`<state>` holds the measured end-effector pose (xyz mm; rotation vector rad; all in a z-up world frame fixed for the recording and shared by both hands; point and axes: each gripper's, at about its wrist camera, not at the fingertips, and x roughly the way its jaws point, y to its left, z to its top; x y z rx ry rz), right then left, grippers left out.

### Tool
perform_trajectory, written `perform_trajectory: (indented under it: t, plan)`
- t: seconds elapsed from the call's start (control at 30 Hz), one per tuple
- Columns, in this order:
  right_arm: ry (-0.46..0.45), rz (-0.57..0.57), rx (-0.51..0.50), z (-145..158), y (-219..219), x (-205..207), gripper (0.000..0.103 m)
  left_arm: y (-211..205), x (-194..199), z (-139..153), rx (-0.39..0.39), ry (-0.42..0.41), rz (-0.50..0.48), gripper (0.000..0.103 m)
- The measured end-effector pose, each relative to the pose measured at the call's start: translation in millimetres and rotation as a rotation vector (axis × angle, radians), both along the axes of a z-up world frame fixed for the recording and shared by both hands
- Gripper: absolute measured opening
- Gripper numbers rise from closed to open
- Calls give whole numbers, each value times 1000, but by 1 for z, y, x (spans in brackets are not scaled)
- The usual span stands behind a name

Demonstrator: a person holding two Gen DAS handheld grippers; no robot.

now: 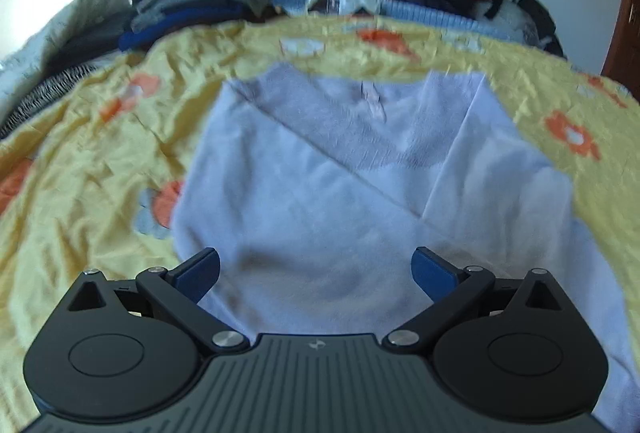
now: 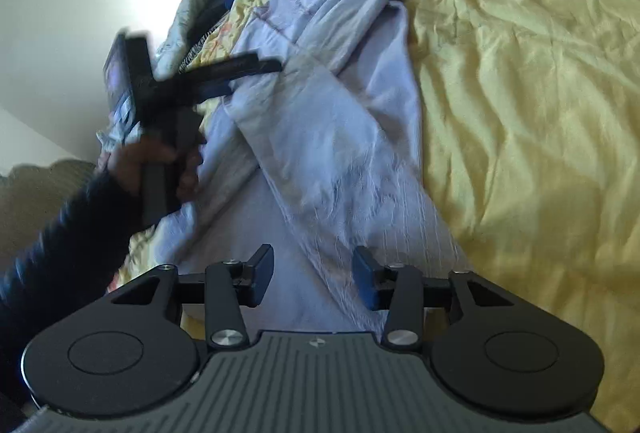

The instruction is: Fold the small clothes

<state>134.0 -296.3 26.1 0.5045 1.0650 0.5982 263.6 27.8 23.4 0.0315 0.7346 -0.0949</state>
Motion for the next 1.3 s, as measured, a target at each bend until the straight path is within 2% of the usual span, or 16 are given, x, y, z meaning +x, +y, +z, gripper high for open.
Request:
perform_trajectory:
  t: [0.07,0.1,0.2,0.3,0.37,0.5,0.57,0.6,0.7,0.83,0.9,1.0,1.07,1.13,1.2,1.3]
  plan:
    - [-88,-37,88,21,-14,17,53,-12,-28,16,10,-77,-80,103]
    - [-109,-70,135,31,-21,32,62,-20,-41,20,22,-106,-129,103]
    - [-99,-136,290,41,-32,96,78,-54,-73,19,60,-151,-272,103]
    - [-16,-182,368,26,-22,168,78,-82,-89,0,63,-110,-369,103]
    - [43,-216,371,10,-12,207,78,-92,-93,-11,57,-64,-393,103]
    - [108,-270,218,-17,2,245,77,-92,-93,-28,27,-1,-390,103]
    - [131,-280,172,-29,2,246,62,-90,-92,-29,20,10,-389,103]
    - [127,-278,176,-32,0,247,60,-90,-91,-29,20,10,-388,103]
    - [169,-282,229,-40,-10,250,58,-91,-91,-31,17,-6,-379,103]
    - [173,-291,179,-35,-8,254,52,-88,-103,-21,25,-8,-328,103]
    - [110,-270,118,-16,1,239,58,-74,-118,-11,4,-26,-291,103]
    - [38,-87,158,5,18,203,77,-39,-141,0,-36,-36,-207,103]
    - [35,25,158,6,30,179,78,-14,-151,1,-66,-12,-142,103]
    - [17,74,92,1,38,162,78,8,-157,-1,-81,8,-68,103]
    - [3,83,13,-7,42,155,75,26,-160,-5,-94,39,-4,103]
    - [-9,50,56,-13,32,153,73,46,-161,-14,-147,100,72,103]
